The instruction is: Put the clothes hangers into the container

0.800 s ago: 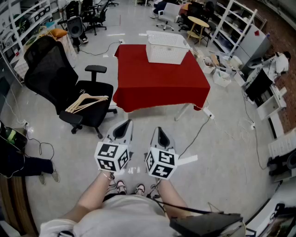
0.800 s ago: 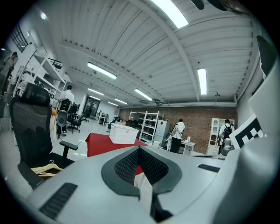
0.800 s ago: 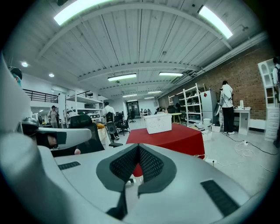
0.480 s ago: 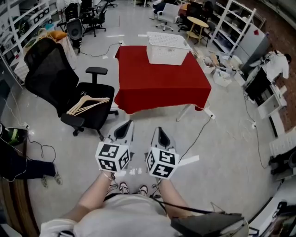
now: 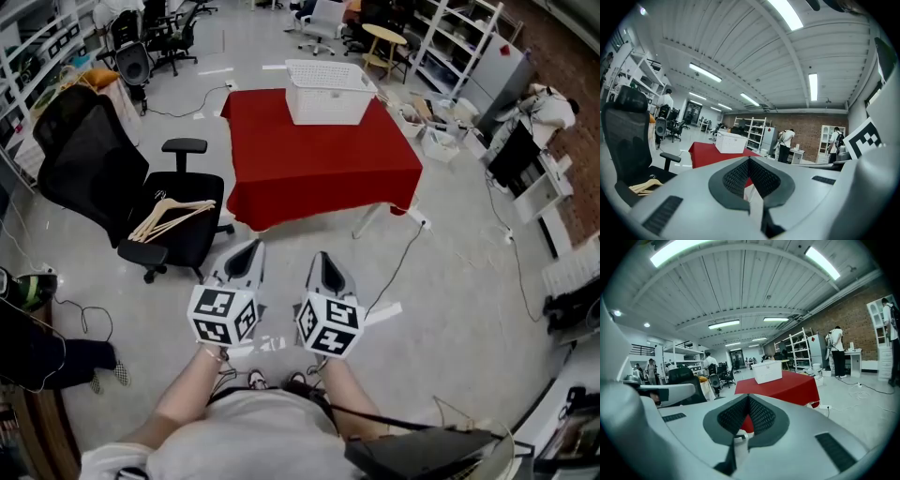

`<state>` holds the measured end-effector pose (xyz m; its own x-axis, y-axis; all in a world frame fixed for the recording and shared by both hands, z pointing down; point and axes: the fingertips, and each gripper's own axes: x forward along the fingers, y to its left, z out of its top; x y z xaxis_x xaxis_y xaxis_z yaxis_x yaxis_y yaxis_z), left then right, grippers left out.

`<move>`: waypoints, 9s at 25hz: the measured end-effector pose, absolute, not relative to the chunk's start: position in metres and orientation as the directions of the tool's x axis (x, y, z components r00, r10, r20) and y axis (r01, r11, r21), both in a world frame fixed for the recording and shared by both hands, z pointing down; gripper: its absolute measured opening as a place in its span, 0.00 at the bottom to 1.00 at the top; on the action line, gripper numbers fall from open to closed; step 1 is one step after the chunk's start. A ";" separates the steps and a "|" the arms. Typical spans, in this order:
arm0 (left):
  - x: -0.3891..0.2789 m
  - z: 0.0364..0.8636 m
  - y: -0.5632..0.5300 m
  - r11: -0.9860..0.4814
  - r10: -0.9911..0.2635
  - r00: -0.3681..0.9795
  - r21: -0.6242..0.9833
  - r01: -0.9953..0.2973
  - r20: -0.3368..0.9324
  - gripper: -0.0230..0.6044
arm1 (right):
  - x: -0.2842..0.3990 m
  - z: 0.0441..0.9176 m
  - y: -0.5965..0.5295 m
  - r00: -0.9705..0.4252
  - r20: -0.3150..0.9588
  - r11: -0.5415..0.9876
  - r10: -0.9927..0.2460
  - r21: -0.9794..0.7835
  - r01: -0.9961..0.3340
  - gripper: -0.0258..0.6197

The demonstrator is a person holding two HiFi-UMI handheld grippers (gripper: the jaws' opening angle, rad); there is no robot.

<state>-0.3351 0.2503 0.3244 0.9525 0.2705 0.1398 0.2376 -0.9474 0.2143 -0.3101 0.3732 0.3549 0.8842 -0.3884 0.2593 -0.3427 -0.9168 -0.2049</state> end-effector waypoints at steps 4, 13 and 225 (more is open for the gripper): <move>-0.328 0.332 0.239 -0.946 0.274 0.950 0.223 0.237 0.151 0.04 | -0.306 0.361 0.369 0.889 0.271 -0.925 -0.368 -0.200 -0.322 0.06; -0.280 0.358 0.229 -0.951 0.253 0.948 0.231 0.207 0.193 0.04 | -0.251 0.386 0.367 0.876 0.306 -0.921 -0.373 -0.232 -0.312 0.06; -0.105 0.922 -0.386 -0.236 -0.539 0.442 0.375 -0.896 0.717 0.04 | 0.010 0.944 -0.401 -0.167 0.868 0.192 -0.467 -0.085 -0.978 0.25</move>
<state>-0.1052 -0.3855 0.9219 0.4423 -0.5392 0.7167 -0.8963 -0.2364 0.3752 0.0097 -0.4008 0.9439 -0.1668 -0.4671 0.8683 -0.9778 0.1919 -0.0846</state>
